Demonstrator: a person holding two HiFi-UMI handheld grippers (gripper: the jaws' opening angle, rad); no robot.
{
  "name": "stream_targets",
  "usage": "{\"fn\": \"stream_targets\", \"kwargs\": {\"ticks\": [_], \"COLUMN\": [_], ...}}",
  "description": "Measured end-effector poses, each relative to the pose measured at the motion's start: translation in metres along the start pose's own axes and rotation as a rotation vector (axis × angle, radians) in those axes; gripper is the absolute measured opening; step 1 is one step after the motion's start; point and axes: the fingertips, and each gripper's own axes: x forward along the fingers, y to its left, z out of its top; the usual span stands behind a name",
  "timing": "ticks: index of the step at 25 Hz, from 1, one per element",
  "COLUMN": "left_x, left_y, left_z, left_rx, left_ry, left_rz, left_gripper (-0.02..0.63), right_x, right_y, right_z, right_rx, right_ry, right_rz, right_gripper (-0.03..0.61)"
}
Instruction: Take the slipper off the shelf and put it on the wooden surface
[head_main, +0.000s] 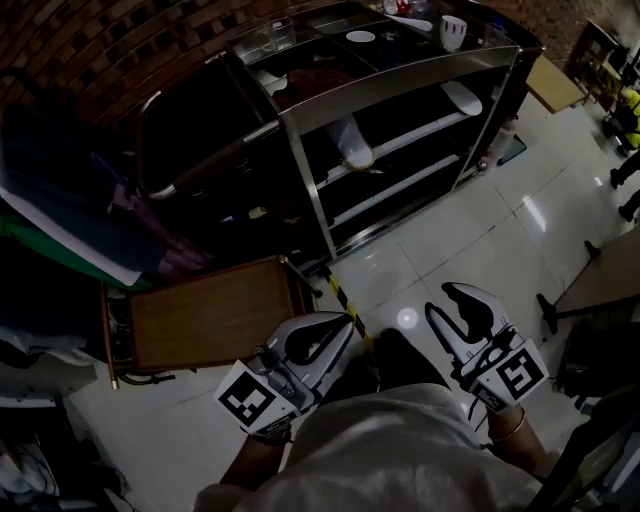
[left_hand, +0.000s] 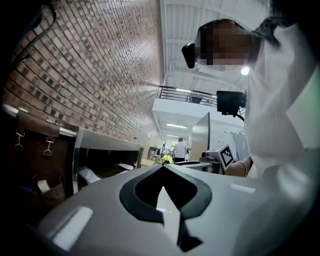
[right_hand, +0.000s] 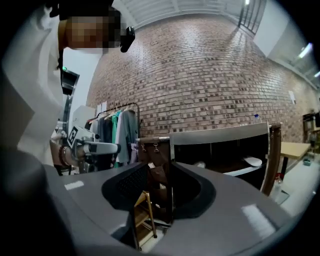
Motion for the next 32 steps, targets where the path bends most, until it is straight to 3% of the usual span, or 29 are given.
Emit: {"fn": "stream_targets", "kwargs": {"ticks": [4, 8, 10, 17, 24, 32], "left_x": [0.004, 0.008, 0.020, 0.084, 0.142, 0.193], "left_y": [0.054, 0.102, 0.120, 0.163, 0.202, 0.233], "left_z": [0.008, 0.003, 0.013, 0.028, -0.018, -0.029], "left_rx": [0.046, 0.046, 0.053, 0.031, 0.005, -0.030], "left_ry": [-0.031, 0.036, 0.045, 0.038, 0.117, 0.085], "left_rz": [0.066, 0.185, 0.220, 0.238, 0.180, 0.181], "left_gripper": [-0.008, -0.008, -0.008, -0.008, -0.008, -0.008], "right_x": [0.054, 0.106, 0.137, 0.239, 0.289, 0.330], "right_y": [-0.052, -0.112, -0.144, -0.253, -0.279, -0.294], "right_z": [-0.020, -0.042, -0.046, -0.114, -0.145, -0.175], "right_rx": [0.042, 0.157, 0.220, 0.360, 0.368, 0.451], "right_ry": [0.010, 0.056, 0.061, 0.202, 0.268, 0.345], "right_rz": [0.002, 0.005, 0.004, -0.064, -0.042, -0.035], "right_gripper": [0.166, 0.233, 0.233, 0.311, 0.319, 0.319]}}
